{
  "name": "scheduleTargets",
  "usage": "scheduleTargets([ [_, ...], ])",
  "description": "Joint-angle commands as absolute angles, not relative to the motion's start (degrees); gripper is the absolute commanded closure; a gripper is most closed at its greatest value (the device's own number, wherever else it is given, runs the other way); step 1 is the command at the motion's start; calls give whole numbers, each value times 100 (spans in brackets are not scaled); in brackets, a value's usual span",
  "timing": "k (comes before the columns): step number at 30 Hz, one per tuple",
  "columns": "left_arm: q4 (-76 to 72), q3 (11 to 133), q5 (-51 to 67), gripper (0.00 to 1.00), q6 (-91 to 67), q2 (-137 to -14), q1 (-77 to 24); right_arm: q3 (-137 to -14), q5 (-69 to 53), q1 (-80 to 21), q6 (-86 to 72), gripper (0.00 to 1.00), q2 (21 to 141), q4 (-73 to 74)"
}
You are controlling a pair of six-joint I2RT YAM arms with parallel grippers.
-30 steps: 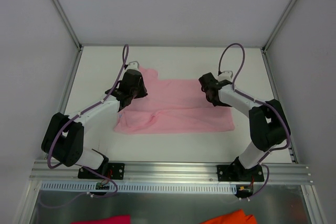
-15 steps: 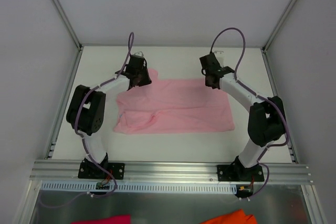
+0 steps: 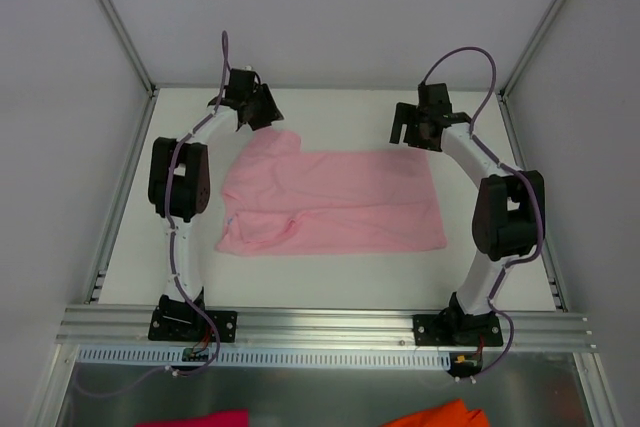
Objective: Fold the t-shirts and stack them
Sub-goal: Grap the side of the flattened tshirt furthest away from the robot with both arms
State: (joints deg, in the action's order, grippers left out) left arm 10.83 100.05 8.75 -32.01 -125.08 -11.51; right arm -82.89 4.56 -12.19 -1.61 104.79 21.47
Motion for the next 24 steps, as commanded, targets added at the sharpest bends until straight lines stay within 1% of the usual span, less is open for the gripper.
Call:
scheduleTargets([
  [1,1406,10239,1046,55,-3217,-12638,-1090,-8525,-218,-1143,-88,10,10626,1898],
  [6,1441,10336,1019,54,-3225,-12744,-976,-8911,-298,-1151,-53,10,10924,1987],
  [12,1424,10564,1046,55,-3199,-12972,-897,-9096,-554,-1143,-53,11,11153,1863],
  [15,1432,10643,695,55,-3225,-13025,-861,-9281,-519,-1125,123,12,11285,1907],
  [16,1476,10757,390,55,-3234,-13069,-853,-9368,-527,-1116,123,12,11355,1916],
  [24,2504,11662,-308,54,-3287,-13684,-826,-9738,-492,-1072,123,12,11646,2101],
])
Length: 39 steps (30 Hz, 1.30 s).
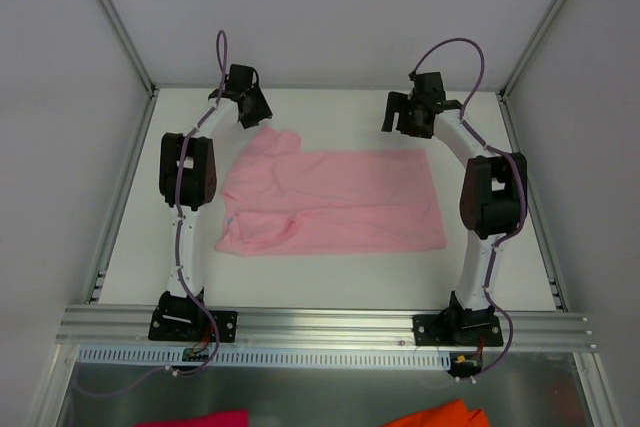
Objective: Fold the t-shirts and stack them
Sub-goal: Grap the side of the flattened tshirt furthest away from the robot with both arms
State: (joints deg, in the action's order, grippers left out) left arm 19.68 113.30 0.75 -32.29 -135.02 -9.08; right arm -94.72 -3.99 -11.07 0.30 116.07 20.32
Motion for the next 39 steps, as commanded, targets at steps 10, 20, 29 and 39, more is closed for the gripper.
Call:
scheduleTargets([
  [10,2540,11742,-18,57,-3445,-13939,-738,-9694,-360,-1063,158,13,11584,2136],
  [20,2136,11329,606,58,-3437,-13799,-747,-9721,-413,-1055,88,14,11672,2092],
  [29,2039,11233,756,54,-3261,-13658,-844,-9861,-63,-1072,18,15,11856,2241],
  [39,2065,11197,729,89,-3199,-13676,-870,-10142,843,-1063,-351,15,12014,2653],
])
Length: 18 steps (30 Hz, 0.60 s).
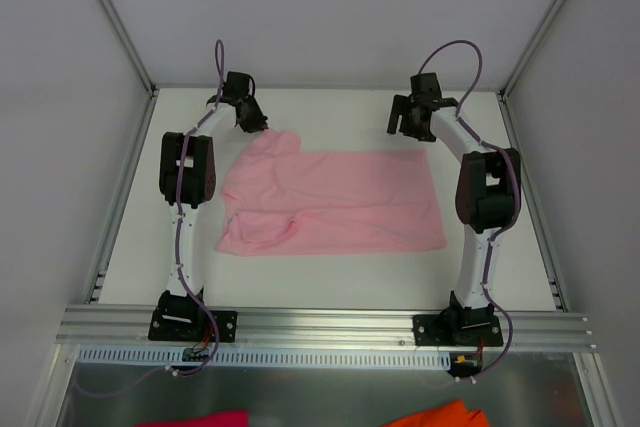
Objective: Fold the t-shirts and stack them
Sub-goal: Grap the side of the flattened tshirt furthest away from the robot with both arms
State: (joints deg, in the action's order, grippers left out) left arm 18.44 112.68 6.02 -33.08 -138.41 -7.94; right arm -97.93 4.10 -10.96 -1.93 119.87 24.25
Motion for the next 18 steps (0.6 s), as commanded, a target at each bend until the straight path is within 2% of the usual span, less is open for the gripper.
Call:
scheduleTargets([
  [1,2083,11197,721,89,-3208,-13658,-870,-10186,1000,-1063,-360,15,12032,2706],
  [6,2092,11197,633,100,-3182,-13632,-923,-10379,1580,-1063,-518,15,12190,2996],
  [15,2109,11162,580,100,-3146,-13588,-940,-11257,2074,-985,-1045,15,12866,4121],
  [18,2109,11118,580,100,-3146,-13553,-940,-11215,2197,-949,-1186,16,12920,4210],
])
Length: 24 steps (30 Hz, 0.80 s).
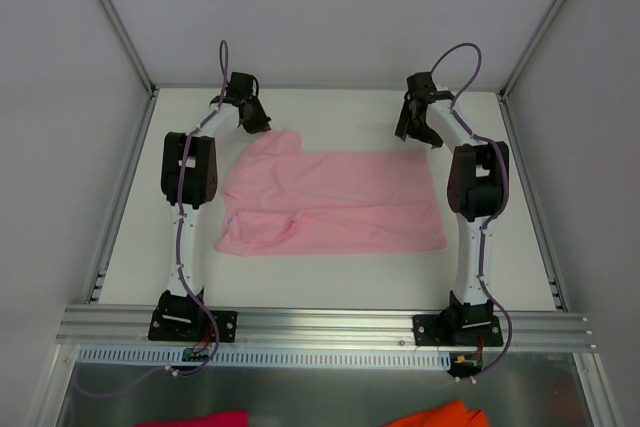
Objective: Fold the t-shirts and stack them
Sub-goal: Grap the side of the flattened tshirt furthest away from the robot with both arms
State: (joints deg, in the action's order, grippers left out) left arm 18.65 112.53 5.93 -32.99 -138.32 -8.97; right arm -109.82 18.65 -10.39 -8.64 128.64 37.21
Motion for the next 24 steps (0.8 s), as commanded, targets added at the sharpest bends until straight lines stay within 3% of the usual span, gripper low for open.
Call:
scheduleTargets([
  [1,2101,11101,580,100,-3155,-13535,-940,-11224,2171,-941,-1239,16,12981,4262],
  [15,2004,10960,589,100,-3164,-13465,-958,-11083,1626,-659,-1432,42,13140,4166],
  [24,2021,10960,580,100,-3164,-13456,-949,-11083,1468,-624,-1424,65,13166,4148],
])
